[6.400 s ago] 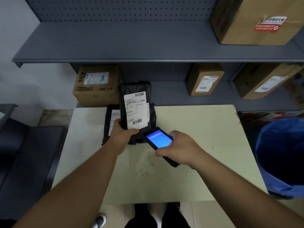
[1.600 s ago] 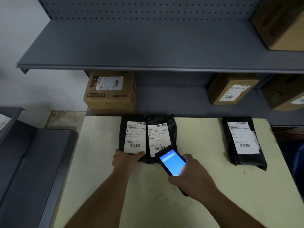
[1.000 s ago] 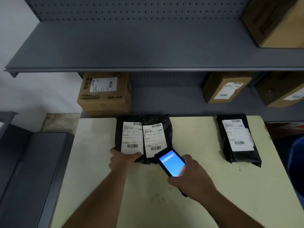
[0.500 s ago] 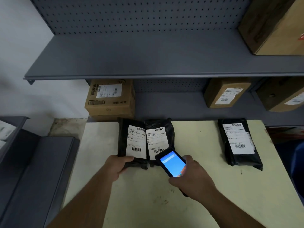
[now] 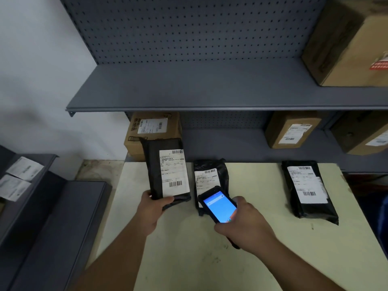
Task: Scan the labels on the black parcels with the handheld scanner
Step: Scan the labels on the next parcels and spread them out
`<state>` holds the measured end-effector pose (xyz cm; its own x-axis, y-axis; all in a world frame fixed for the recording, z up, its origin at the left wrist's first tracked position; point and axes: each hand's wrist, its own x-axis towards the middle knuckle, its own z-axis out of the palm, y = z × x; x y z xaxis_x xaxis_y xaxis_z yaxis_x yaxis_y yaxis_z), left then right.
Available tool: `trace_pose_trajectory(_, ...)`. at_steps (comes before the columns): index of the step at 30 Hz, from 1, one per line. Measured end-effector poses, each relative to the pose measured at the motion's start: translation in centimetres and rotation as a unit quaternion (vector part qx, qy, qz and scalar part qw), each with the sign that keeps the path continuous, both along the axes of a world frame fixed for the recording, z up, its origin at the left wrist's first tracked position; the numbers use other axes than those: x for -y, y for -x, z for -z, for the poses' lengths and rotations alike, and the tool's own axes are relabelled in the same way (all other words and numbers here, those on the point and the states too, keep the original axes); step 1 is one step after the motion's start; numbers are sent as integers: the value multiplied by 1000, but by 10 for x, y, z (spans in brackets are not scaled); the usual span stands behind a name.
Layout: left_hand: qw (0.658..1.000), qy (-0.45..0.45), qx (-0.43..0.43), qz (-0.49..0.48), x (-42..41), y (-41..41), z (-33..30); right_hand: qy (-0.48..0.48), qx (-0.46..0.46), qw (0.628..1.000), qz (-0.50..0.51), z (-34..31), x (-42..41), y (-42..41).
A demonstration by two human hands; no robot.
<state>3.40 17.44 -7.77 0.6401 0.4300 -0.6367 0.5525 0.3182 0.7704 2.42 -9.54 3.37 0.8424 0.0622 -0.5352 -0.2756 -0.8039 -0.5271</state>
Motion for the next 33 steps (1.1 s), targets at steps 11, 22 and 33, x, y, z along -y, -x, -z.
trace_pose_trajectory(11, 997, 3, 76, 25, 32, -12, -19, -4, 0, 1000, -21, -24, -4, 5)
trace_pose_trajectory(22, 995, -20, 77, 52, 49, -23, -21, -6, -4, 1000, 0, -30, 6, 5)
trace_pose_trajectory(33, 996, -35, 65, 55, 55, -26, -19, -12, -3, 1000, 6, -28, 10, 5)
